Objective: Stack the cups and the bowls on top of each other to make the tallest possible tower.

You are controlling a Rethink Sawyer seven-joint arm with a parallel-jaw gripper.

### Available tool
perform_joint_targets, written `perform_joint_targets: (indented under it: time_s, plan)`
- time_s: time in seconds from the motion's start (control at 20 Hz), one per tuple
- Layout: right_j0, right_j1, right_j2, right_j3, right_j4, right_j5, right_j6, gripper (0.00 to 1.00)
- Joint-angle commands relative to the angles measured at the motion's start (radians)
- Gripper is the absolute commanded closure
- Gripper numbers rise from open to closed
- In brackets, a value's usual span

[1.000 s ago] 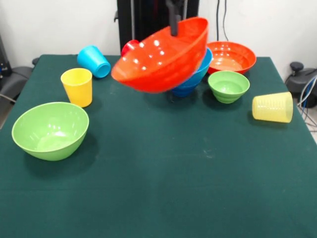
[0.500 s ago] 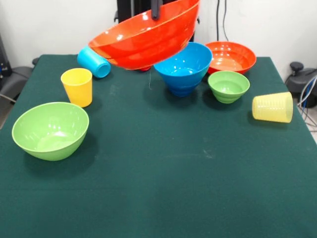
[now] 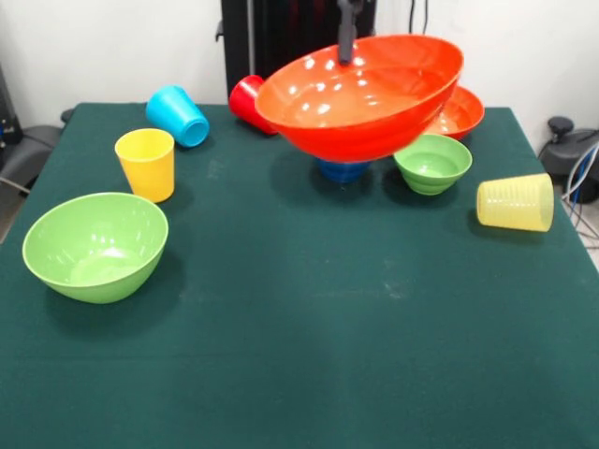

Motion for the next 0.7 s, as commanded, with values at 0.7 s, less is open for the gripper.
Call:
perform_joint_targets:
  time_s: [0.7]
  plan:
    - [-0.142,0.056,0.152,0.158,0.098,0.08,-0.052,1.0]
